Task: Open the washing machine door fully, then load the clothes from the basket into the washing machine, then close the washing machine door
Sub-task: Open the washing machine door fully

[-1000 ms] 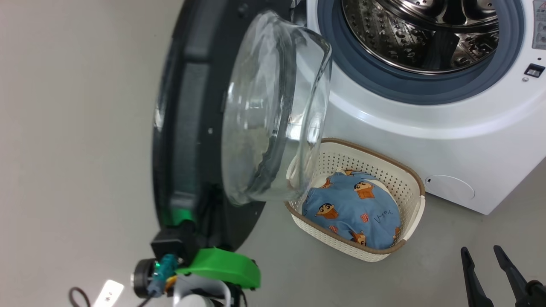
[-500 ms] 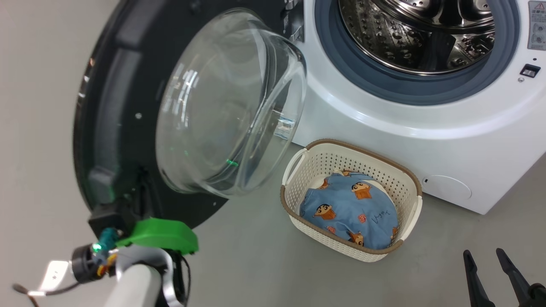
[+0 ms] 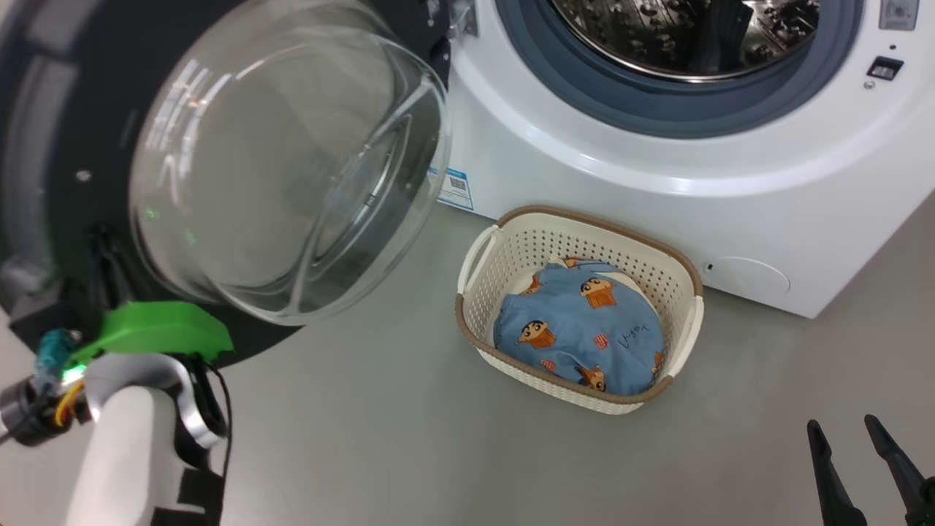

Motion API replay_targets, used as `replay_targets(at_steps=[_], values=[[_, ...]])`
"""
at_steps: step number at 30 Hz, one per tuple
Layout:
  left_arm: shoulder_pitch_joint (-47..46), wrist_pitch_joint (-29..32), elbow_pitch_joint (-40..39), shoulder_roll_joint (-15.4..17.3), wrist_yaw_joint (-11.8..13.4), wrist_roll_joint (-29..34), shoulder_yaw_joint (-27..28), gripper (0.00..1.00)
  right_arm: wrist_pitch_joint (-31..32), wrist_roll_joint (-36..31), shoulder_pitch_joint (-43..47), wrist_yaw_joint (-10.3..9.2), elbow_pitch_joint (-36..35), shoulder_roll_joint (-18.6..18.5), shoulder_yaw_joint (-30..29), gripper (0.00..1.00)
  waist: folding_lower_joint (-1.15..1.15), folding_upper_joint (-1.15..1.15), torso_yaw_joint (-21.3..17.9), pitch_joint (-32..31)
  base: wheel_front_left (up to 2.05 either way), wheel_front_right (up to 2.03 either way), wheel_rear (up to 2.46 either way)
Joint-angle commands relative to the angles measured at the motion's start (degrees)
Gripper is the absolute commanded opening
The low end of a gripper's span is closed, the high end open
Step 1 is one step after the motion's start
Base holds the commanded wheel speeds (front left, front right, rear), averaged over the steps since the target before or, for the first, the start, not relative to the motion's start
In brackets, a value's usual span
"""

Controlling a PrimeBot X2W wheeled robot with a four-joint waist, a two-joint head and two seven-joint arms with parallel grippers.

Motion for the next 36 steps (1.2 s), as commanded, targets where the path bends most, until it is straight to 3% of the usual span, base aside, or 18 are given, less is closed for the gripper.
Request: replay_targets(at_steps=[1,16,27,29,31,33,36], values=[[-2.96,-0.36,-0.52,2.05,-0.3,1.38,3.8,0.0,-0.69,0.74,-1.18,0.09,-1.41,-1.5,1.22,1.0,0.0,0.0,-1.23,1.21,0.0,0.0,0.0],[-2.84,-0.36,0.19,1.43,-2.6,5.45,10.28,0.0,-0.69,0.85,-1.79,0.09,-0.27,-0.28,1.26,1.0,0.0,0.0,-2.15,-0.25,0.0,0.0,0.0],[5.19,-0.36,-12.38,1.35,-4.13,0.8,7.76,0.0,-0.69,0.36,-2.01,0.09,0.49,2.32,1.43,1.0,0.0,0.0,-2.57,-3.44,0.0,0.0,0.0],[6.45,-0.36,-15.61,1.35,-4.08,0.06,6.84,0.31,-0.69,0.28,-2.12,0.09,0.61,2.62,1.45,1.0,0.0,0.0,-2.84,-3.78,0.0,0.0,0.0],[7.6,-0.36,-18.5,1.34,-3.79,-0.12,5.84,0.49,-0.69,0.21,-2.31,0.09,0.61,2.87,1.58,1.0,0.0,0.0,-3.35,-4.02,0.0,0.0,0.0],[8.68,-0.36,-21.21,1.34,-3.41,0.08,4.62,0.98,-0.69,0.13,-2.42,0.09,0.52,3.2,1.66,1.0,0.0,0.0,-4.04,-4.35,0.0,0.0,0.0],[10.22,-0.36,-24.2,1.34,-3.22,0.64,2.46,1.0,-0.69,0.04,-2.49,0.09,0.52,3.57,1.74,1.0,0.0,0.0,-5.35,-4.71,0.0,0.0,0.0]])
